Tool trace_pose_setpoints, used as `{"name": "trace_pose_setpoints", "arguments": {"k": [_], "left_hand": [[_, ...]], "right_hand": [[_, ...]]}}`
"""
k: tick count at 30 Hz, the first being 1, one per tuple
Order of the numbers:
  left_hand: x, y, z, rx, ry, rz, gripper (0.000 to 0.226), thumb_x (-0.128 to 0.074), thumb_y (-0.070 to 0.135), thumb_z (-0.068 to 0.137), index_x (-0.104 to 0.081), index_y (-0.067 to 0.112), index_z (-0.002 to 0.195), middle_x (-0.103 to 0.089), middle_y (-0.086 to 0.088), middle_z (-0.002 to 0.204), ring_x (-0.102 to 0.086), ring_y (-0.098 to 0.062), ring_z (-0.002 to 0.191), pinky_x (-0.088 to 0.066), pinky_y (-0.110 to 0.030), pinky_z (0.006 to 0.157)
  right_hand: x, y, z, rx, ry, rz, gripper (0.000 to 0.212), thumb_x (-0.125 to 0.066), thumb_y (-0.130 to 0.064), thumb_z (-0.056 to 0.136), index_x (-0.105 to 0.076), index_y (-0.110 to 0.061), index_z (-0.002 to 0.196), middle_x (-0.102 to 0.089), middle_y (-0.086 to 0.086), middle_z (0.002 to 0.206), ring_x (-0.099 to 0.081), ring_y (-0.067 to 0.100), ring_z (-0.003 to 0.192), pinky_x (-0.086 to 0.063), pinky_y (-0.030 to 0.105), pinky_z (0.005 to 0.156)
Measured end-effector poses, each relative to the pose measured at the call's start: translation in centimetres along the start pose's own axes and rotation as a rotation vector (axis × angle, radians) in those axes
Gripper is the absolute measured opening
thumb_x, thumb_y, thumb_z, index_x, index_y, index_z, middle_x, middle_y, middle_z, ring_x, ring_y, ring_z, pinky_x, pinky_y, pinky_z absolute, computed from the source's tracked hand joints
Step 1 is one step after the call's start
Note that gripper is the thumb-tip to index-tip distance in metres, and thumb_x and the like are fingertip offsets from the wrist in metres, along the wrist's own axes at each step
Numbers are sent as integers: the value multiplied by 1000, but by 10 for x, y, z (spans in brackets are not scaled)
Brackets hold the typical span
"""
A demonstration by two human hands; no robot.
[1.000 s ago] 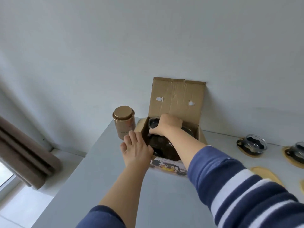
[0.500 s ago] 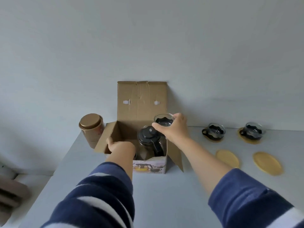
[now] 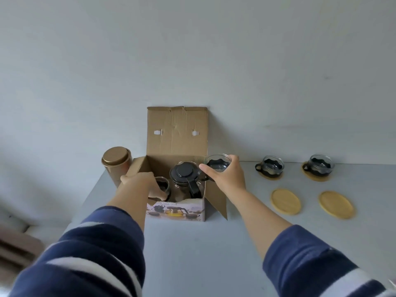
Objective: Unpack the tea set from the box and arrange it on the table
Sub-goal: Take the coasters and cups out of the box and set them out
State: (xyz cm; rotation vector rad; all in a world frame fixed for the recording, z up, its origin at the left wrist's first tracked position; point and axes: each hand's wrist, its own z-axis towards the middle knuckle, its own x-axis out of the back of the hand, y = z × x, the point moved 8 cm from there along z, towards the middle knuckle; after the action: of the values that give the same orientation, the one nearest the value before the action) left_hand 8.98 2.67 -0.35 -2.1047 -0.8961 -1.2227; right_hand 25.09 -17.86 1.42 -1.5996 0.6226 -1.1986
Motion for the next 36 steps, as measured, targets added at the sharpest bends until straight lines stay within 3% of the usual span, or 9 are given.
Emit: {"name": "trace_pose_setpoints", "arguments": {"k": [4,10,14,20,25,30,36], "left_hand": [[39,-4,-23,-26,106,-164,88,-61,70,46,-48,23,119,-61,2,104,-58,-23,100,-47,-42,95],[82,46,-57,-119,339,-277,86,-67,66,64,-40,29,137,-48,-1,134,-50,-27,121,-33,-51,107],[79,125,-73,-232,388,-405,86,-68,65,64,-41,27,136,-46,1,134,-49,-22,122,-36,-47,104],[29,246,-82,-318,316,-490,85,-71,61,62,-44,26,135,-46,4,131,-44,-18,127,-35,-39,102],[-25,322,-76,-365,230,-480,86,-71,60,62,-41,28,136,-43,5,130,-39,-16,128,-33,-37,102],[-53,361,-61,-361,199,-504,84,-71,58,68,-36,30,139,-41,4,131,-37,-17,128,-33,-36,102],[-64,380,-50,-396,156,-418,88,-70,60,70,-30,30,143,-36,4,134,-34,-17,131,-31,-37,103]], "right_hand": [[18,-1,0,5,14,11,91,-83,-56,58,-40,-18,128,-53,-3,120,-52,19,115,-47,32,95],[79,5,3,49,98,6,92,-85,-54,54,-43,-14,125,-56,1,122,-55,20,112,-47,30,91],[131,35,8,6,184,11,98,-87,-55,47,-44,-13,125,-57,2,123,-55,22,113,-48,38,95],[212,111,17,-103,271,-49,97,-89,-50,50,-44,-10,126,-57,5,124,-55,24,116,-47,37,97],[268,184,23,-233,336,-161,94,-81,-63,51,-42,-17,124,-59,1,121,-58,26,111,-50,42,91],[294,230,38,-309,380,-227,94,-80,-65,53,-42,-20,127,-58,3,120,-49,29,117,-45,41,91],[293,256,43,-303,399,-319,102,-80,-67,48,-43,-19,130,-57,6,123,-47,31,117,-50,43,89]]}}
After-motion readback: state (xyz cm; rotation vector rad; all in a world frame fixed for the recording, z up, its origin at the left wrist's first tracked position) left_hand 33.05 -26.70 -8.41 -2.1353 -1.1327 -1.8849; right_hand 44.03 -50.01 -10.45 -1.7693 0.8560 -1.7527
